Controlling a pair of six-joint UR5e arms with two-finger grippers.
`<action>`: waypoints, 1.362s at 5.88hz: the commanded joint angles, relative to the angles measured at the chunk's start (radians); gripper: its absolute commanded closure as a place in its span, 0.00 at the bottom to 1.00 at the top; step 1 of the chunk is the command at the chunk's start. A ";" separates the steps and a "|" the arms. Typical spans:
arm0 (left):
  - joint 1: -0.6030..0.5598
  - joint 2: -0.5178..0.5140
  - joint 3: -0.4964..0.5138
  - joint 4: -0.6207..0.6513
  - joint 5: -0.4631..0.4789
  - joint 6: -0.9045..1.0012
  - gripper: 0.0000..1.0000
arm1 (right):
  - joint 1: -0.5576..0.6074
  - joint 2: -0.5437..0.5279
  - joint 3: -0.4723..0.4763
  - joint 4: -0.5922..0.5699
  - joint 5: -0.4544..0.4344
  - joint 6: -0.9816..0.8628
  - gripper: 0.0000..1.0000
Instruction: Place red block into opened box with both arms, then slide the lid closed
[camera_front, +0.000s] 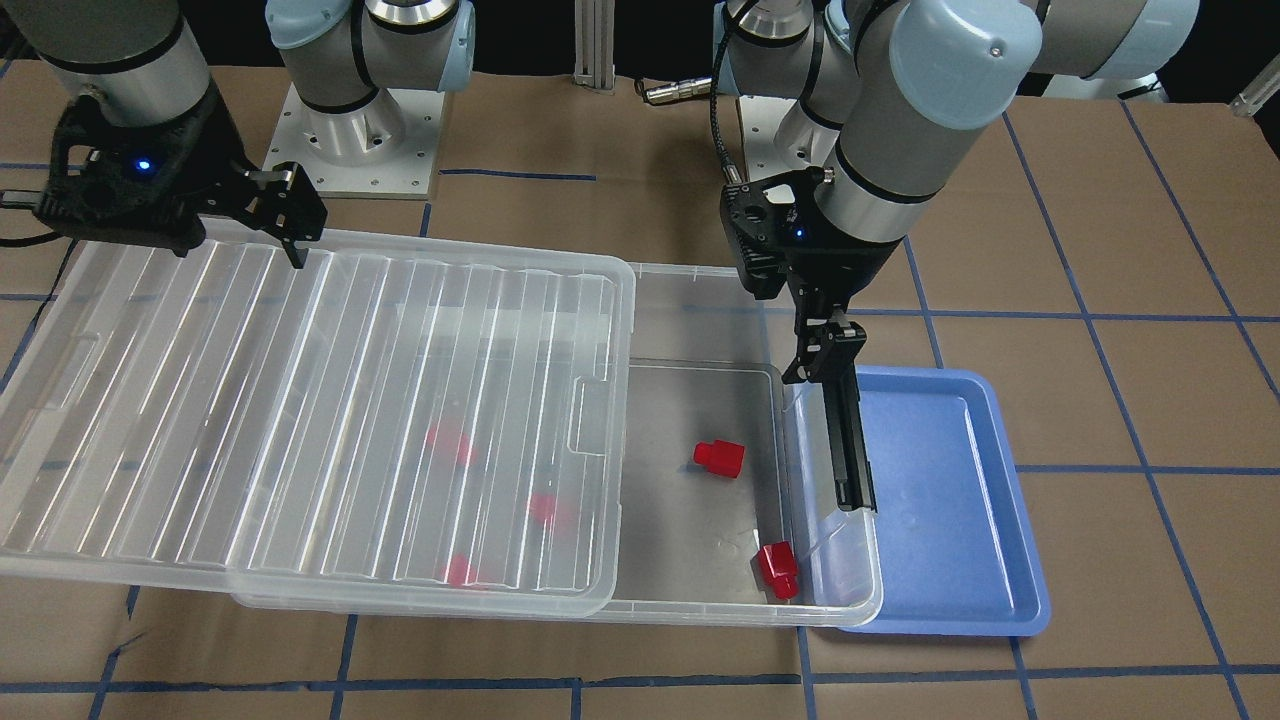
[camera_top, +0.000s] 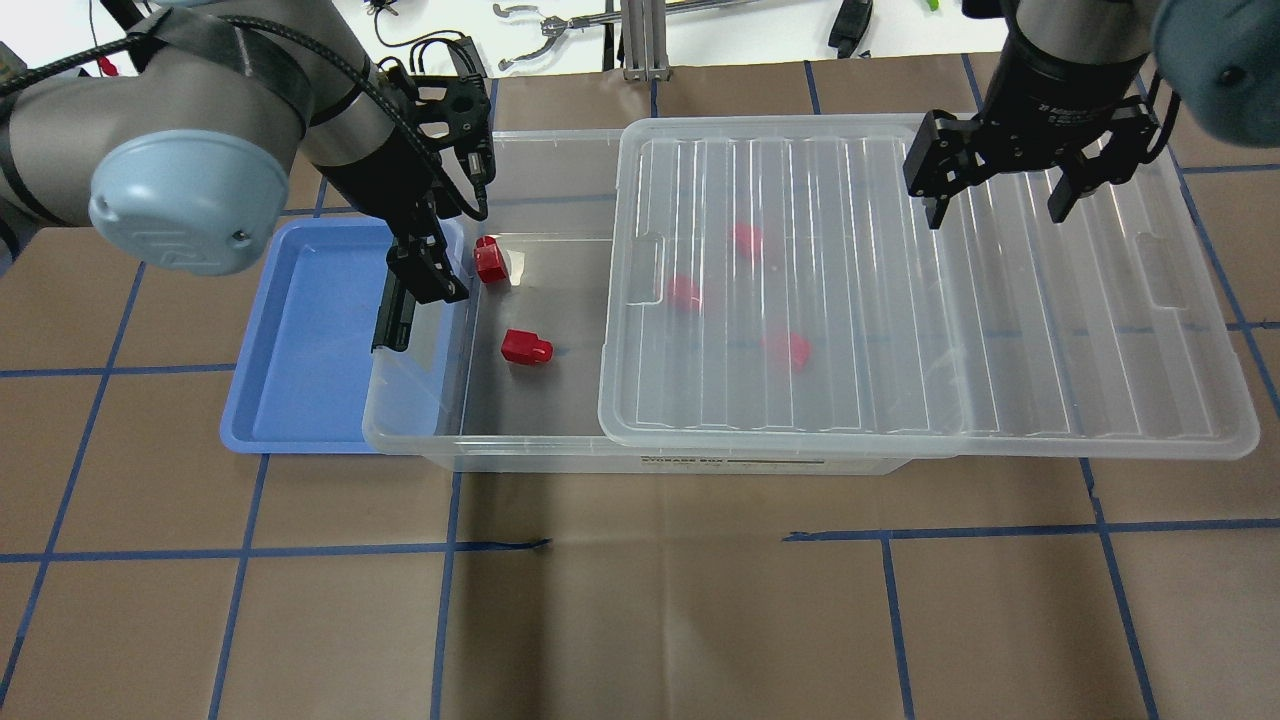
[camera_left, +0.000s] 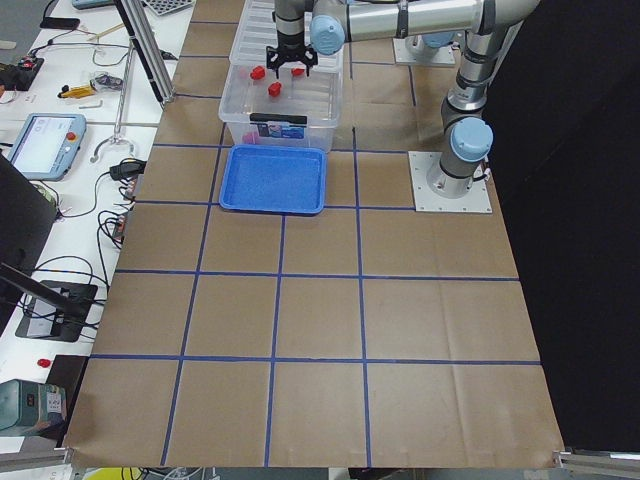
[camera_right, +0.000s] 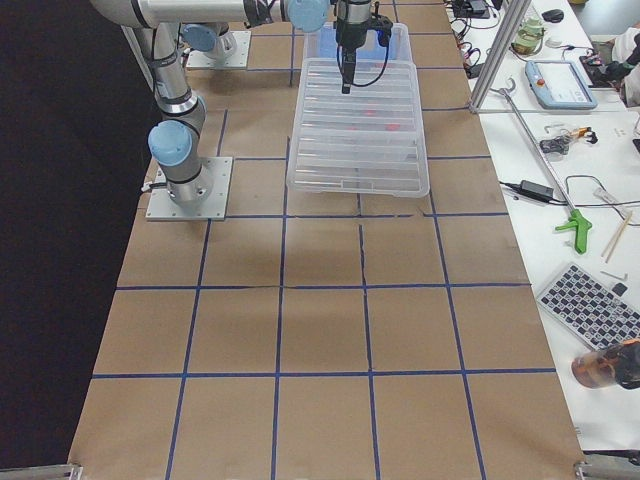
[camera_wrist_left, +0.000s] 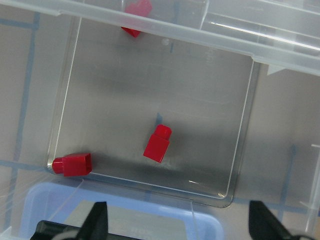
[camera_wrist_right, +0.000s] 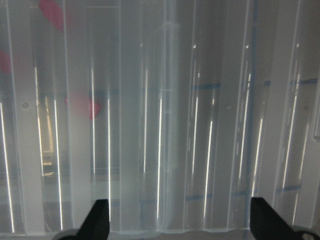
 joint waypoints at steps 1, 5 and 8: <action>0.006 0.011 0.074 -0.146 0.098 -0.094 0.02 | -0.150 -0.003 -0.006 -0.006 -0.017 -0.158 0.00; 0.005 0.006 0.148 -0.157 0.227 -0.790 0.02 | -0.489 0.065 0.042 -0.115 -0.023 -0.569 0.00; 0.014 0.055 0.119 -0.128 0.100 -1.286 0.02 | -0.591 0.076 0.239 -0.327 -0.014 -0.637 0.00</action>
